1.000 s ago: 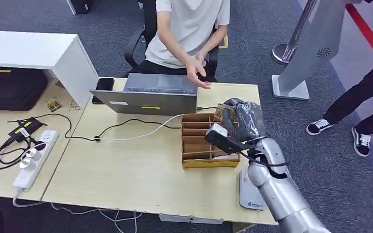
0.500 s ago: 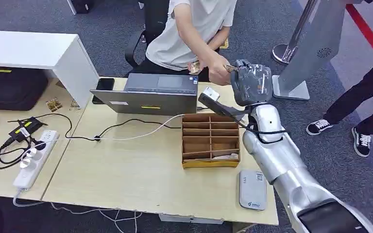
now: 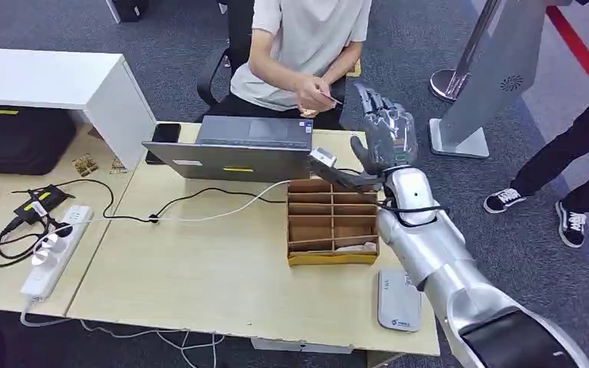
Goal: Pass the card to the sensor for recognition and then transmit it.
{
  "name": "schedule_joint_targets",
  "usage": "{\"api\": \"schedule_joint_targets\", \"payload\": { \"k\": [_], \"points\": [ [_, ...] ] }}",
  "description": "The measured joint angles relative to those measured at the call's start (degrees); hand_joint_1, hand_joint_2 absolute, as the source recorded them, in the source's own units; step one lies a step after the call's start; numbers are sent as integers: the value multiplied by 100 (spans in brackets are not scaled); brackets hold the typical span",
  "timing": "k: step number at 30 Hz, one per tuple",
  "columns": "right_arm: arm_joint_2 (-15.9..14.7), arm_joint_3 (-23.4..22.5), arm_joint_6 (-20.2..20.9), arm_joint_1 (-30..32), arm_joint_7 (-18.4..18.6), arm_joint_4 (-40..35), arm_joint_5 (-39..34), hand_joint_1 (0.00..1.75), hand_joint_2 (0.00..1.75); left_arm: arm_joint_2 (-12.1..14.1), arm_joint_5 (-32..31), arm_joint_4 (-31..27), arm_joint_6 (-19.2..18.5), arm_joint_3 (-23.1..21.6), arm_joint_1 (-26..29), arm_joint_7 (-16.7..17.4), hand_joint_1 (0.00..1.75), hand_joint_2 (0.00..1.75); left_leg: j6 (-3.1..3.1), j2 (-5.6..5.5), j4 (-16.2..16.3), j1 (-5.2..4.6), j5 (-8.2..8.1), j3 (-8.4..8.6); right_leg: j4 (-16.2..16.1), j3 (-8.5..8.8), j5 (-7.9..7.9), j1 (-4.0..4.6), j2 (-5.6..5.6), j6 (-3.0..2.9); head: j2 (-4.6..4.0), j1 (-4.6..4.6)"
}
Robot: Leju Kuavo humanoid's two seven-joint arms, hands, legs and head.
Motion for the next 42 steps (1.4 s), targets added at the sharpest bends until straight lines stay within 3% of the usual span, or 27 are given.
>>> {"api": "schedule_joint_targets", "payload": {
  "k": [5,10,21,30,37,40,42],
  "points": [
    [-68,-57,0,-20,185,142,307,0,175,4,50,0,20,0,11,0,0,175,0,0,2,0,0,1,0,0,1,0,0,0,0,0],
    [-359,-120,0,-98,539,262,682,0,175,15,142,0,22,0,27,-20,0,175,0,-1,5,-1,0,0,-3,0,1,-1,-1,1,0,0],
    [-1749,-450,77,-244,1268,882,1422,0,175,61,332,0,101,26,133,-114,0,175,3,-14,13,-4,-2,-4,-10,1,4,-3,-14,5,0,0],
    [-2834,-825,667,-101,1789,1350,1761,0,175,92,435,0,138,120,226,-114,0,175,8,-18,13,-6,-6,-6,-12,-4,3,-5,-19,7,0,-2],
    [-3879,-1450,1073,745,1956,1586,1591,0,175,94,540,0,195,225,301,-118,0,175,22,-59,13,-8,-14,-13,-17,10,-9,-6,-58,24,0,-2],
    [-4136,-1703,1115,1101,1961,1661,1466,0,175,96,564,0,195,265,308,-116,0,175,28,-43,12,-10,-19,-13,-17,5,-10,-9,-43,26,0,-7],
    [-4260,-1874,1457,1321,1956,1703,1166,0,175,96,601,0,195,302,300,-109,0,175,28,-42,12,-9,-19,-9,-18,6,-11,-7,-45,26,0,-4]
  ]
}}
